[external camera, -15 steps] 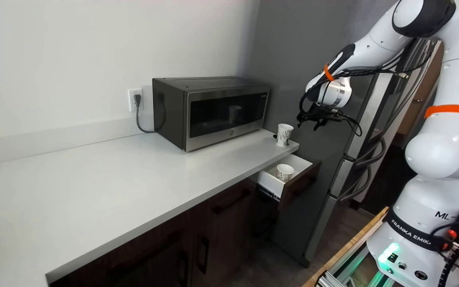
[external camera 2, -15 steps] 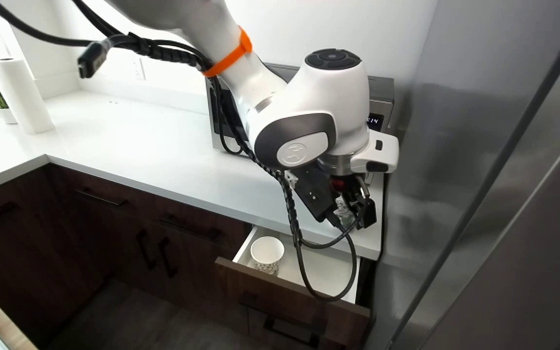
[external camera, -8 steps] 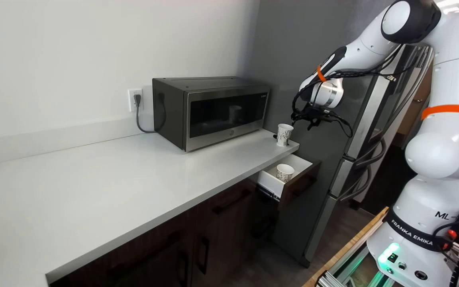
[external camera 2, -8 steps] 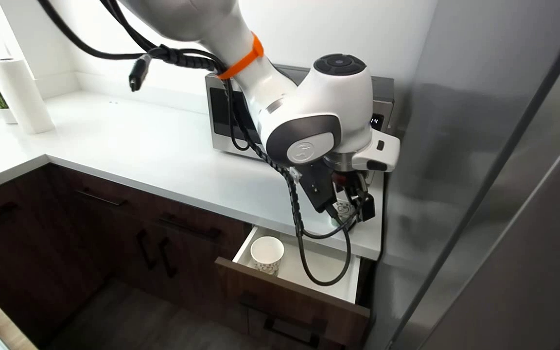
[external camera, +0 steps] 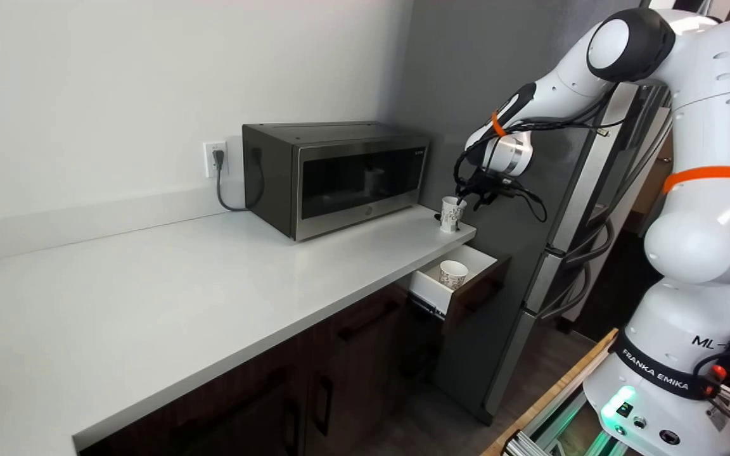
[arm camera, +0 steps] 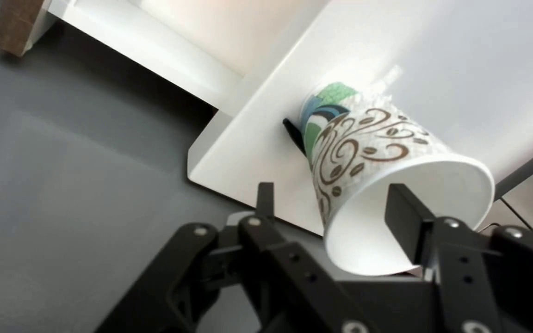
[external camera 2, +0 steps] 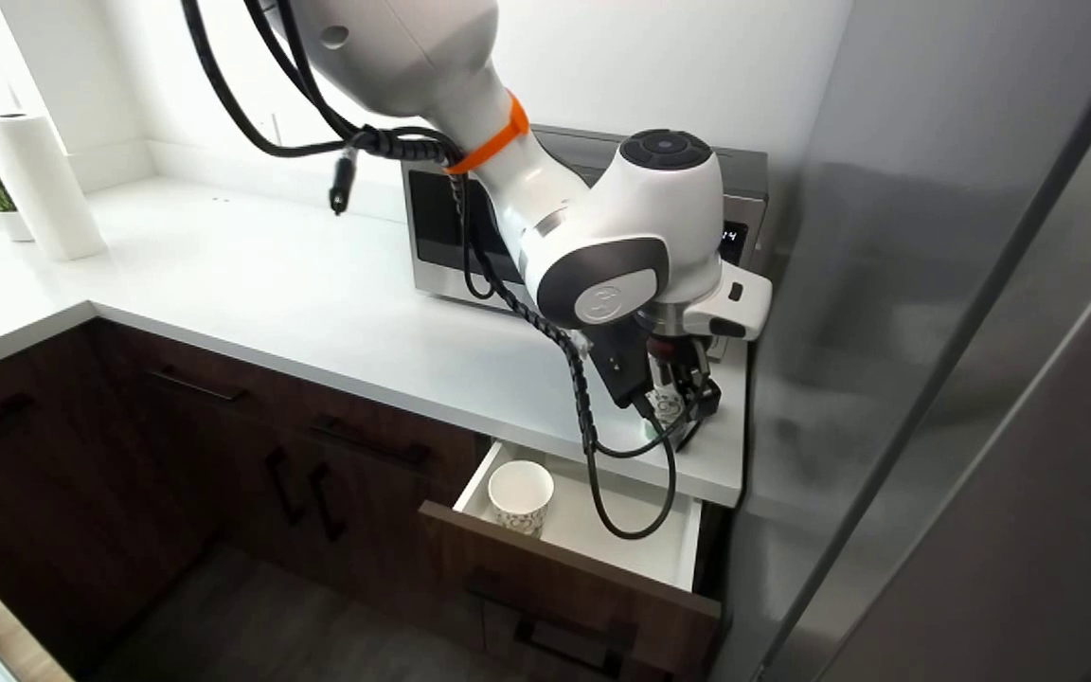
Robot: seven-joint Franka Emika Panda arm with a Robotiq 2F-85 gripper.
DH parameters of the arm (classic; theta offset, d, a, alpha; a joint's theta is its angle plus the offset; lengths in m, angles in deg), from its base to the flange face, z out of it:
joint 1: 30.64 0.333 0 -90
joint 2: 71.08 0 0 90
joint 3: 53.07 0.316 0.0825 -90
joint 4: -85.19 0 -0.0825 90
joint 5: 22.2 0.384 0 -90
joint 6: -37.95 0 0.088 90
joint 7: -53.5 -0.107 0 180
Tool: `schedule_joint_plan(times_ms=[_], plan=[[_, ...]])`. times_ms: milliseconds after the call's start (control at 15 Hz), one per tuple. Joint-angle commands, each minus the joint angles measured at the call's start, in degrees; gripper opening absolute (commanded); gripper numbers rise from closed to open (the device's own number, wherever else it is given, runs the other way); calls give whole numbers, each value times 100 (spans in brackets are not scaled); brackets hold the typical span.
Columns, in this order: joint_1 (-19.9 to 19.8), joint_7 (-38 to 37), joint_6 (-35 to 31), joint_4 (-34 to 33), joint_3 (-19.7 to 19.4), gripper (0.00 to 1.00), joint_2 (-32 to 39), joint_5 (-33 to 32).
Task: Put the left and right cups in the drawer
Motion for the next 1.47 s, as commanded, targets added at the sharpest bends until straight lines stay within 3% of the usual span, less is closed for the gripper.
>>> schedule_joint_plan(times_ms=[0, 333, 667, 1067, 1267, 1333, 1400], plan=[[-198, 29, 203, -80, 199, 33, -5, 77], [-594, 507, 178, 188, 643, 0, -264, 382], [-1093, 1551, 171, 767, 1123, 1, -795, 738], [-1830, 3423, 628, 1462, 1626, 1, -1359, 1175], [-1941, 4012, 732, 1710, 1546, 1, -1448, 1039], [-1658, 4239, 721, 1779, 1217, 1, -1462, 1123], [-1620, 4355, 673, 1847, 1143, 1, -1447, 1091]])
